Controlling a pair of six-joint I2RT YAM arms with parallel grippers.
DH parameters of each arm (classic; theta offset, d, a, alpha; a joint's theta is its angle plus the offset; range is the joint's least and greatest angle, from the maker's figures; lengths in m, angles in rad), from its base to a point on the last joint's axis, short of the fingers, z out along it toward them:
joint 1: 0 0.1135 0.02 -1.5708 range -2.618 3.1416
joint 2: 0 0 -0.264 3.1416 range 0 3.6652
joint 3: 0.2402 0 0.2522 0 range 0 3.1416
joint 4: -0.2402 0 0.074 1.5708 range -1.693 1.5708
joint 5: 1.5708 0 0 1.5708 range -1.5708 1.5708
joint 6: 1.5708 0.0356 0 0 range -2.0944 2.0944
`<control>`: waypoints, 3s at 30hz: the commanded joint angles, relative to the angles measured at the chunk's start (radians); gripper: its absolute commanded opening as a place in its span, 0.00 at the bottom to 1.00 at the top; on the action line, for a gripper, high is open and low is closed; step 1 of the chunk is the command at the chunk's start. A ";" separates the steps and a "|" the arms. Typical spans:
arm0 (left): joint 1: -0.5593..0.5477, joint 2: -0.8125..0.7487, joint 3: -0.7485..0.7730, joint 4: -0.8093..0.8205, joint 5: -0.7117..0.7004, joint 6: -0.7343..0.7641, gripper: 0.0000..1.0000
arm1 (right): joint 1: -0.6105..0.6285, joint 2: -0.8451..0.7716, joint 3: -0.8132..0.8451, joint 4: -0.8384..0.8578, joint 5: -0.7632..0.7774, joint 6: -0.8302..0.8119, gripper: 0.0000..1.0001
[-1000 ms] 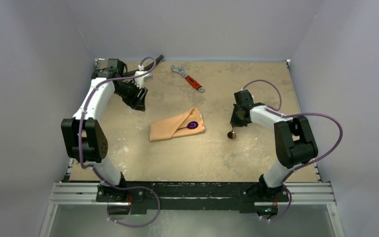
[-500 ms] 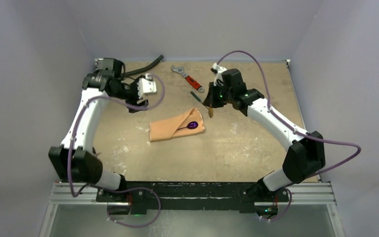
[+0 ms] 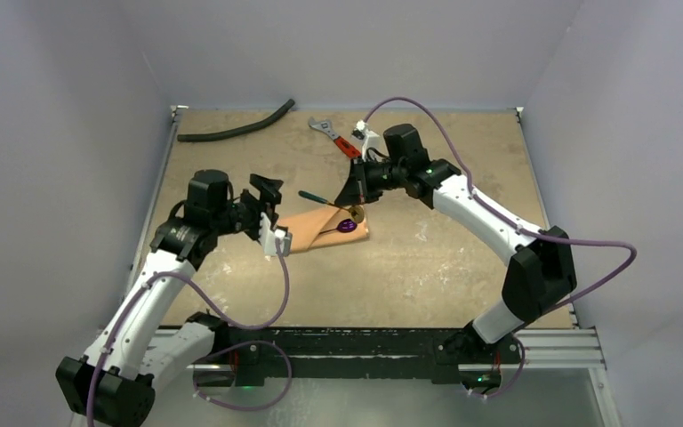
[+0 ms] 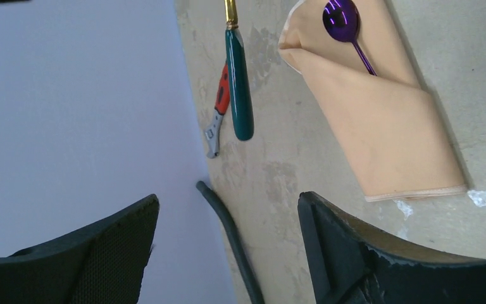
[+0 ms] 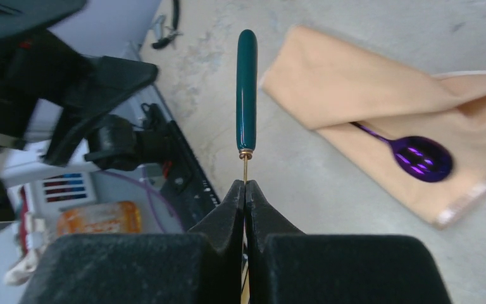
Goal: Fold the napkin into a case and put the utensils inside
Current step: Pass from the right arm to the left, then pass from the left arm to the right, then insert the spoon into the folded napkin.
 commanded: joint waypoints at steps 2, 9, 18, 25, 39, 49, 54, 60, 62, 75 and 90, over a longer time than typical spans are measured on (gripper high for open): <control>-0.031 -0.102 -0.145 0.297 0.020 0.120 0.79 | 0.010 0.012 -0.002 0.162 -0.193 0.168 0.00; -0.034 -0.102 -0.196 0.391 -0.007 0.141 0.71 | 0.016 0.043 0.009 0.301 -0.278 0.332 0.00; -0.048 -0.035 -0.164 0.394 -0.058 0.087 0.47 | 0.036 0.070 -0.012 0.438 -0.335 0.458 0.00; -0.051 0.060 -0.052 0.280 -0.103 0.012 0.00 | 0.043 0.085 -0.001 0.459 -0.353 0.469 0.00; -0.077 0.097 -0.040 0.227 -0.323 -0.112 0.00 | -0.068 -0.013 -0.034 0.227 -0.196 0.375 0.71; -0.135 0.155 -0.017 0.267 -0.459 -0.231 0.00 | -0.071 -0.024 -0.083 0.233 -0.185 0.365 0.56; -0.158 0.156 -0.004 0.280 -0.486 -0.275 0.00 | -0.068 -0.005 -0.075 0.228 -0.152 0.360 0.53; -0.168 0.153 -0.009 0.279 -0.501 -0.291 0.00 | -0.057 0.011 -0.073 0.260 -0.145 0.377 0.29; -0.174 0.161 -0.003 0.279 -0.511 -0.310 0.00 | -0.056 0.014 -0.073 0.274 -0.148 0.384 0.10; -0.140 0.373 0.176 -0.064 -0.383 -0.796 0.53 | -0.277 -0.050 -0.243 0.143 -0.201 0.236 0.00; 0.043 0.667 0.185 -0.094 -0.360 -1.062 0.46 | -0.396 -0.139 -0.297 -0.164 0.052 0.026 0.00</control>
